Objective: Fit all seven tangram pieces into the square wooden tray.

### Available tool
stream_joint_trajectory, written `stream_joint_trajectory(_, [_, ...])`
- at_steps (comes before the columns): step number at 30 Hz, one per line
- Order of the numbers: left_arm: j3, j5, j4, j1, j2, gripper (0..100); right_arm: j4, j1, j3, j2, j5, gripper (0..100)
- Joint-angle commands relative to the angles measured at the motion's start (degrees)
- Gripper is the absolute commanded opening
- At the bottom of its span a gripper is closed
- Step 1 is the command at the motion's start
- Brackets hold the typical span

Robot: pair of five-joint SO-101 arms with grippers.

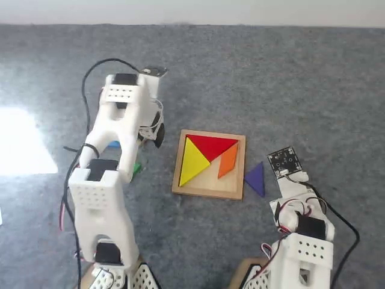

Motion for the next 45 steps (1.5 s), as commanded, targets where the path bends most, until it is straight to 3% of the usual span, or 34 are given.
stream_joint_trajectory(1, [-4.79, -3.08, -1.14, 0.88, -0.44, 17, -1.36, 0.40, -0.35, 0.22, 0.79, 21.6])
stream_joint_trajectory(8, [-7.52, -6.15, -1.32, 0.00, 1.41, 17, -1.27, 0.31, -0.26, 0.22, 0.79, 21.6])
stream_joint_trajectory(18, [-15.96, -20.04, 3.60, -3.52, 5.01, 22, -1.27, -1.19, -0.26, 0.22, 0.79, 21.6])
stream_joint_trajectory(32, [-26.33, -20.31, 4.22, -4.31, 17.67, 22, -1.27, -1.27, -0.26, 0.22, 0.79, 21.6])
stream_joint_trajectory(45, [-26.68, -19.96, 8.35, -4.04, 18.90, 17, -1.27, -1.36, -0.26, 0.22, 0.79, 21.6])
